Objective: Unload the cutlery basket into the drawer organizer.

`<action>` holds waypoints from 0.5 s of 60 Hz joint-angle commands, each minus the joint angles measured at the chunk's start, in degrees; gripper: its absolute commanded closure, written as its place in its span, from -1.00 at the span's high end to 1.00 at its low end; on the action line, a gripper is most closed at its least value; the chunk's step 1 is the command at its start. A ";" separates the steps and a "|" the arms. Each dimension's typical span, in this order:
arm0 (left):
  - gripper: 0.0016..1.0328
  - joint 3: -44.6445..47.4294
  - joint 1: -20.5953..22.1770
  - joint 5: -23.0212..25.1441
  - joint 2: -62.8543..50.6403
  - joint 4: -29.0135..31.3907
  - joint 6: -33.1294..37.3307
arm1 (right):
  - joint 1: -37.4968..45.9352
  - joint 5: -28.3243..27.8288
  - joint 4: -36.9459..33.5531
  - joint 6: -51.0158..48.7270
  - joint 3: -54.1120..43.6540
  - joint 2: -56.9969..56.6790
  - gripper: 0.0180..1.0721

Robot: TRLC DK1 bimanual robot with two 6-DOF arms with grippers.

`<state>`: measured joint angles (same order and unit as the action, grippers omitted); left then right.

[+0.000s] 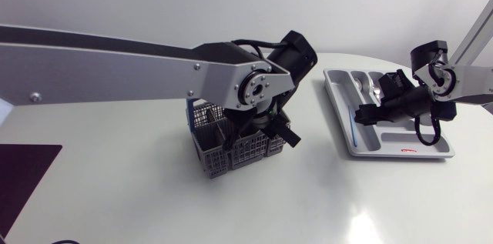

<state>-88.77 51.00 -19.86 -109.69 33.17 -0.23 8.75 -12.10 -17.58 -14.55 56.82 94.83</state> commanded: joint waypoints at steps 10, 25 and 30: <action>-0.83 -1.40 -0.38 -0.45 -2.37 0.67 -1.97 | -0.67 0.32 -0.35 1.54 -2.59 -1.22 0.33; -0.93 0.18 -1.78 0.08 0.62 1.64 -3.81 | -0.67 0.50 0.01 1.45 -3.47 -1.75 0.36; -0.93 2.81 -2.31 1.22 4.04 -0.74 -3.55 | -0.67 0.67 0.09 1.36 -3.82 -1.84 0.36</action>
<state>-88.36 49.47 -18.90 -109.62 33.32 -2.98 8.34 -11.92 -17.69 -14.55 54.61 94.08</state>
